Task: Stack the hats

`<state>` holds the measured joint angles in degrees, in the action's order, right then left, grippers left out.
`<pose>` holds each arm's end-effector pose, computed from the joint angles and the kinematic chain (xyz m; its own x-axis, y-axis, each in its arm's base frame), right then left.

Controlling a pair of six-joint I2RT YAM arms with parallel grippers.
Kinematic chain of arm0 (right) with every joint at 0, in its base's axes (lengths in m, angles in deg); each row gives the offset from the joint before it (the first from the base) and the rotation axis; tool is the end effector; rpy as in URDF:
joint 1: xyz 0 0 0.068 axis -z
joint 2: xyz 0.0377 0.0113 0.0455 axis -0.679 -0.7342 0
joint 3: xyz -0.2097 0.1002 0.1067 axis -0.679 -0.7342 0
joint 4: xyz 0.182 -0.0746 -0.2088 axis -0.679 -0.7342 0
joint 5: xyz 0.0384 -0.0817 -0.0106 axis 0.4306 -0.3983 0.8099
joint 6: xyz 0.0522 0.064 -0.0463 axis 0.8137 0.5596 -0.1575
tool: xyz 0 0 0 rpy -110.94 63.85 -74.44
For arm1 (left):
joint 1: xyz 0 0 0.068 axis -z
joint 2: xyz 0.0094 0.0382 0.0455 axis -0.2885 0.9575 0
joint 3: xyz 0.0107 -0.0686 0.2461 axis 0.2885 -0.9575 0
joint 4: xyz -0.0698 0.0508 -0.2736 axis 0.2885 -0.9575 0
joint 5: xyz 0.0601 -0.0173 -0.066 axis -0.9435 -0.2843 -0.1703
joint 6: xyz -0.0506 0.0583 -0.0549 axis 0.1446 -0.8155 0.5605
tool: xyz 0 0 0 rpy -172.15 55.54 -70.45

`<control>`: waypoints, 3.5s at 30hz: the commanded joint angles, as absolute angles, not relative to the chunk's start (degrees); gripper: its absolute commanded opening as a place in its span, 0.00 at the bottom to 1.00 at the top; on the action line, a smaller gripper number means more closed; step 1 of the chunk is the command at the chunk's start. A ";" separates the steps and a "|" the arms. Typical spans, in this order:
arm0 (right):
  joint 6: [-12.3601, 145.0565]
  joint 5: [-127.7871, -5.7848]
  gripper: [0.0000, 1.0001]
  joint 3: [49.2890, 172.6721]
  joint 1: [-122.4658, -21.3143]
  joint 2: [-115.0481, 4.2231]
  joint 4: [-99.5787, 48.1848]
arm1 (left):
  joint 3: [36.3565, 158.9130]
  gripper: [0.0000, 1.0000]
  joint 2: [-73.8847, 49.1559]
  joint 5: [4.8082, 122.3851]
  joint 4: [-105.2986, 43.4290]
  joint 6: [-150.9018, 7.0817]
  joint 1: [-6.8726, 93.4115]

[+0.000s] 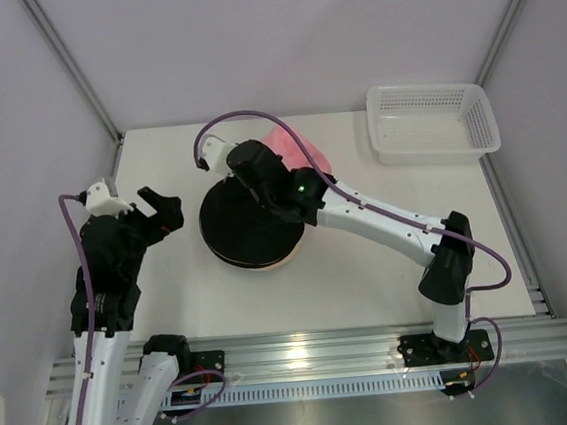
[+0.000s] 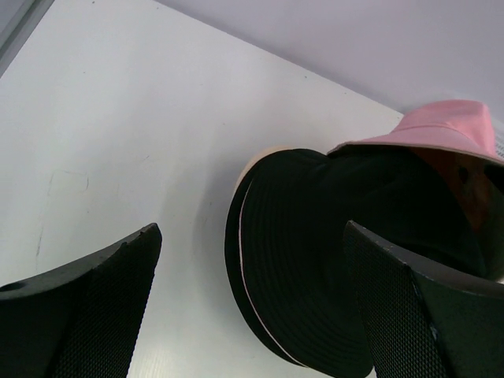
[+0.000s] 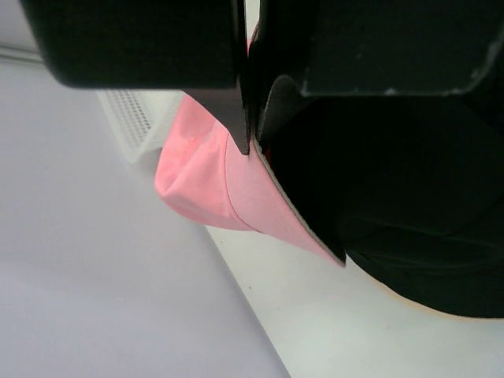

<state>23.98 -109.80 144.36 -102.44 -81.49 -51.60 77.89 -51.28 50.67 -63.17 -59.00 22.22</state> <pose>0.2918 0.4007 0.3577 0.0834 -0.7963 -0.5991 -0.4790 0.4951 -0.7249 0.2212 -0.0142 0.3533 -0.2290 -0.3932 -0.8905 -0.0865 0.9194 -0.3837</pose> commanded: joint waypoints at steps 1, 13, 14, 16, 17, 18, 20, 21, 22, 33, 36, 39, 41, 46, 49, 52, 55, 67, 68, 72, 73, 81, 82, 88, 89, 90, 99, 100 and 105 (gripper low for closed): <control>28.86 -105.28 0.00 148.81 -102.44 -79.72 -52.26 | 76.27 1.00 -51.21 49.54 -62.22 -54.67 20.11; 28.68 -93.59 0.00 148.11 -108.76 -76.81 -50.58 | 66.08 0.99 -52.44 55.94 -57.04 -41.57 17.82; 28.94 -93.15 0.00 149.07 -109.20 -77.33 -51.20 | 65.55 1.00 -52.61 57.43 -56.42 -40.17 17.82; 28.69 -92.80 0.00 149.69 -110.43 -77.69 -52.17 | 63.53 1.00 -52.61 60.07 -54.23 -38.94 17.82; 28.25 -92.97 0.00 149.69 -111.74 -77.78 -52.61 | 63.09 1.00 -52.70 60.34 -53.79 -37.80 17.82; 27.90 -92.97 0.00 149.78 -112.37 -77.69 -52.79 | 61.95 0.99 -52.70 60.69 -53.43 -37.53 17.82; 27.63 -92.36 0.00 149.52 -113.68 -77.43 -53.49 | 61.33 0.99 -52.88 60.35 -53.08 -36.48 17.82; 27.98 -90.88 0.00 149.43 -113.95 -77.17 -53.75 | 60.80 0.99 -53.40 59.48 -53.08 -36.29 17.82; 29.11 -89.91 0.00 149.25 -114.30 -76.90 -54.28 | 60.54 0.99 -53.75 58.68 -53.95 -35.86 17.74; 36.85 -86.38 0.00 138.63 -116.06 -74.35 -57.18 | 66.51 1.00 -56.04 55.60 -63.88 -36.29 14.22; 38.69 -83.84 0.00 134.23 -116.41 -73.21 -54.99 | 67.56 1.00 -56.22 55.60 -65.29 -36.38 12.82; 39.75 -80.41 0.00 130.98 -116.59 -72.59 -51.74 | 66.78 0.99 -56.66 59.98 -64.42 -34.72 11.59; 40.72 -78.05 0.00 129.49 -116.77 -72.68 -49.98 | 65.64 0.99 -56.40 63.49 -62.05 -31.47 10.80; 42.92 -78.64 0.08 126.14 -116.77 -72.59 -47.95 | 61.15 1.00 -56.39 71.15 -57.22 -26.28 9.39; 44.85 -78.91 0.23 125.09 -116.77 -72.24 -48.22 | 61.67 0.99 -56.83 71.77 -57.21 -26.27 9.13; 46.87 -79.61 0.33 124.91 -116.51 -70.31 -47.95 | 61.33 1.00 -57.45 71.86 -57.56 -25.84 8.42; 49.07 -77.86 0.60 126.31 -115.45 -66.81 -48.48 | 59.92 0.99 -58.41 72.82 -56.25 -24.96 6.93; 68.74 -70.11 1.00 130.80 -101.14 -50.98 -46.55 | 56.50 0.98 -54.02 77.65 -45.62 -22.24 4.20; 70.85 -73.95 1.00 129.84 -97.38 -49.84 -45.94 | 55.88 0.98 -53.85 78.44 -45.17 -20.84 3.94; 83.23 -83.83 1.00 116.85 -86.03 -43.07 -39.61 | 51.75 0.97 -55.33 82.84 -40.43 -13.89 3.67; 86.57 -83.22 0.99 111.86 -83.05 -41.32 -38.39 | 50.00 0.97 -55.77 83.89 -39.38 -11.71 3.67; 103.47 -72.93 0.99 95.21 -69.39 -40.16 -25.82 | 46.66 0.94 -58.24 83.90 -36.40 -9.85 3.68; 104.17 -72.93 0.99 94.59 -69.31 -40.68 -25.11 | 46.30 0.93 -58.33 84.07 -35.60 -9.49 3.67; 114.17 -70.74 0.99 88.79 -69.31 -46.74 -12.99 | 43.40 0.87 -57.63 84.34 -30.87 -7.99 3.76; 115.59 -69.95 0.99 87.74 -69.31 -48.84 -11.49 | 43.05 0.86 -57.28 84.69 -29.88 -7.64 3.76; 116.83 -69.16 0.99 87.56 -69.22 -49.99 -8.69 | 42.78 0.85 -57.27 84.78 -29.00 -6.94 3.85; 124.75 -63.44 0.99 87.29 -71.32 -60.81 1.09 | 39.88 0.47 -57.80 84.17 -23.82 -5.27 4.29; 124.66 -64.14 0.99 87.12 -71.41 -61.08 1.18 | 39.88 0.42 -57.71 83.90 -23.11 -5.01 4.38; 126.94 -62.30 0.99 86.94 -71.59 -62.84 2.23 | 39.53 0.06 -56.92 83.28 -22.31 -5.26 4.64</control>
